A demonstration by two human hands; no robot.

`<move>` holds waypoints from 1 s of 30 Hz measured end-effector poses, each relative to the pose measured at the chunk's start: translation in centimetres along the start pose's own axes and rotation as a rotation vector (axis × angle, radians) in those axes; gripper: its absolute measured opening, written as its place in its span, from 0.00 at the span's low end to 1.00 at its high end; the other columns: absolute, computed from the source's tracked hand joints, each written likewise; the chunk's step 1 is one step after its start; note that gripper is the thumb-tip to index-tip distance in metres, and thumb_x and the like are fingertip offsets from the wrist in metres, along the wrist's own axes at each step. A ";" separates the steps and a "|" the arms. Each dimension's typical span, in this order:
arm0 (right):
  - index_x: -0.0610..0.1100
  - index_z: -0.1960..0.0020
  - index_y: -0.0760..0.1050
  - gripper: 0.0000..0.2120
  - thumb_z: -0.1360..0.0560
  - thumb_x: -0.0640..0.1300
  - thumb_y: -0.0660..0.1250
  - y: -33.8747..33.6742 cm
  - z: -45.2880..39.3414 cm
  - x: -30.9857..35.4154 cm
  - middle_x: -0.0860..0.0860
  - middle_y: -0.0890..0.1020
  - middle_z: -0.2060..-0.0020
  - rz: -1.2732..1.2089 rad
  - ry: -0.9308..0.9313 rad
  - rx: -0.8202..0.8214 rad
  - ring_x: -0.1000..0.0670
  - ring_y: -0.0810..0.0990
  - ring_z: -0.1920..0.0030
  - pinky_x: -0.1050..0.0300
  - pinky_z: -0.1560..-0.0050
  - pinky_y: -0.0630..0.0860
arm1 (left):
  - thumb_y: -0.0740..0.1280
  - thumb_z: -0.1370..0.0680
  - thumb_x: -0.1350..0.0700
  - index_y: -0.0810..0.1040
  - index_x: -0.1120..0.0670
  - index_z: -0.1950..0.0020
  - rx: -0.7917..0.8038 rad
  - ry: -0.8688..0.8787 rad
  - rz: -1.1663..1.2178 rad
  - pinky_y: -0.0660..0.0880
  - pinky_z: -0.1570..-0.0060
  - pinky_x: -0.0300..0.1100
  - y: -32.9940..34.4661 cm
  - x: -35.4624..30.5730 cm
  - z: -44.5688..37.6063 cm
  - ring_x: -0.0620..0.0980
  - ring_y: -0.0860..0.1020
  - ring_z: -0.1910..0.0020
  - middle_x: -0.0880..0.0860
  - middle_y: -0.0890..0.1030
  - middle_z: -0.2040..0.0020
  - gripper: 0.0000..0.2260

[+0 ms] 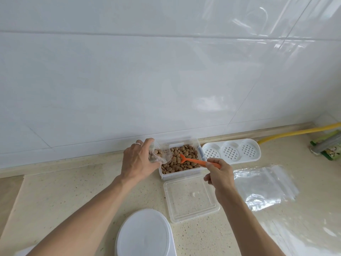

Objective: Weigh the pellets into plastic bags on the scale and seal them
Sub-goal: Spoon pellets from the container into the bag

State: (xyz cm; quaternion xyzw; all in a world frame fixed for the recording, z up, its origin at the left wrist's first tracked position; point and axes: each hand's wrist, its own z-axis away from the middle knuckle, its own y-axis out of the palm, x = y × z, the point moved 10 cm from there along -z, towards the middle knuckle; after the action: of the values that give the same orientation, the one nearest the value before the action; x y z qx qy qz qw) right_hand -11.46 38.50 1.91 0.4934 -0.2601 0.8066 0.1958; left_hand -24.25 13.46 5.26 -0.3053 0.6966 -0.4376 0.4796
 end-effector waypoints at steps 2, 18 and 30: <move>0.44 0.49 0.77 0.04 0.22 0.37 0.65 -0.7 0.0 0.7 0.43 0.84 0.55 -0.022 -0.009 -0.011 0.53 0.76 0.76 0.58 0.70 0.73 | 0.73 0.33 0.44 0.68 0.49 0.33 0.008 -0.013 -0.022 0.72 0.47 0.48 0.0 -0.2 -0.3 0.52 0.76 0.52 0.51 0.75 0.52 0.32; 0.44 0.51 0.77 0.04 0.22 0.37 0.66 3.8 7.7 13.3 0.55 0.76 0.72 0.582 -0.909 0.144 0.55 0.71 0.73 0.65 0.72 0.61 | 0.76 0.34 0.46 0.63 0.48 0.29 0.208 -0.134 0.334 0.66 0.50 0.40 1.1 -2.5 -0.2 0.49 0.71 0.45 0.52 0.71 0.44 0.37; 0.47 0.54 0.77 0.06 0.23 0.37 0.66 -0.4 13.5 15.9 0.52 0.83 0.65 0.288 -0.755 -0.011 0.45 0.79 0.73 0.53 0.74 0.76 | 0.76 0.34 0.47 0.63 0.51 0.32 0.128 -0.124 0.412 0.70 0.46 0.42 -4.4 -3.1 4.1 0.49 0.71 0.42 0.52 0.69 0.41 0.35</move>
State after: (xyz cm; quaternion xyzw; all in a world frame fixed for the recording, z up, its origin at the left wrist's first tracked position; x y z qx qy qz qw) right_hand -8.82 31.47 21.36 0.7125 -0.3844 0.5865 -0.0259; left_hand -19.33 12.90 9.83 -0.1517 0.6842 -0.3542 0.6192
